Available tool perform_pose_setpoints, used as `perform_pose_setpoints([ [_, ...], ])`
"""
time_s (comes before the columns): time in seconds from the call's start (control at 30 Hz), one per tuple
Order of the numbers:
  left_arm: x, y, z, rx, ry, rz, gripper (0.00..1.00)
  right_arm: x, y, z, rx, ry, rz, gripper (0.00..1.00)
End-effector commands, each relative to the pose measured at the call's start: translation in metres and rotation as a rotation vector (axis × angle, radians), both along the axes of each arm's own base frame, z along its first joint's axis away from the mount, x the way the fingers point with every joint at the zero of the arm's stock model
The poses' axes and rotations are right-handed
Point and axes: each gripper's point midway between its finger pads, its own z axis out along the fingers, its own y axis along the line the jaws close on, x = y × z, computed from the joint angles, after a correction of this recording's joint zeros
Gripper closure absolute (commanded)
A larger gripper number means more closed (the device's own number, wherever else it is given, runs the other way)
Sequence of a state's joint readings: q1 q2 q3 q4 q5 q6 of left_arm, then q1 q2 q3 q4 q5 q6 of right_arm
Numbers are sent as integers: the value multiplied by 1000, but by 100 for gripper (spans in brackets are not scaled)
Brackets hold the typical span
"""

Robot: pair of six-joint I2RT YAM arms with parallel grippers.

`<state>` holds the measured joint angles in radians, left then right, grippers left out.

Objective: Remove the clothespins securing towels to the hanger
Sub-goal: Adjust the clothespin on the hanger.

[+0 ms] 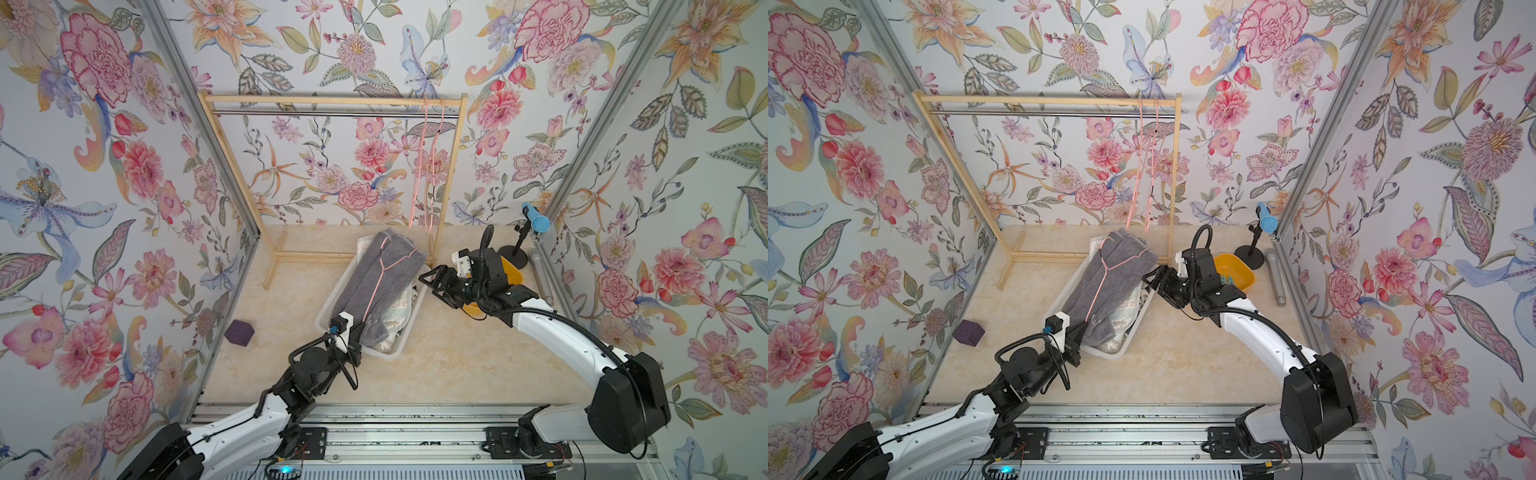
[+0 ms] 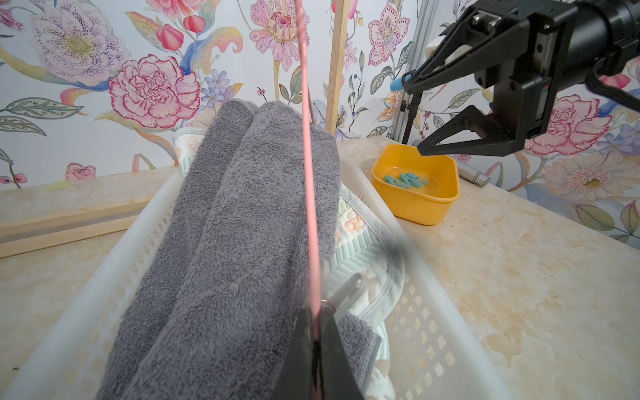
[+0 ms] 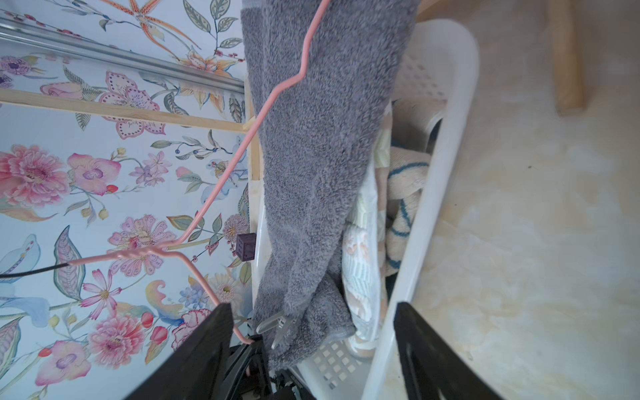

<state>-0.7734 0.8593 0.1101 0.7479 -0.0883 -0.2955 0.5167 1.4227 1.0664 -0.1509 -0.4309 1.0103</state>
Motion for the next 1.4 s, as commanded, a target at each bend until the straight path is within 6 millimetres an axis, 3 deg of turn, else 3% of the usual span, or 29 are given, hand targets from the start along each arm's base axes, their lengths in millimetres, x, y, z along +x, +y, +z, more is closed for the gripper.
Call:
perform_pose_setpoints([
  [0.0,2,4,17,-33,-60,31,100,-7,31,9,55,27,45,30],
  [0.17,2,5,16,-33,-63,38,100,-31,71,-5,62,74,139,38],
  [0.4,2,6,17,-30,-67,39,100,-54,100,-15,54,102,220,43],
  [0.87,1,10,15,-24,-68,52,100,-76,124,-34,21,128,300,47],
  [1.37,2,11,21,-20,-79,58,100,-81,114,-67,-10,169,281,49],
])
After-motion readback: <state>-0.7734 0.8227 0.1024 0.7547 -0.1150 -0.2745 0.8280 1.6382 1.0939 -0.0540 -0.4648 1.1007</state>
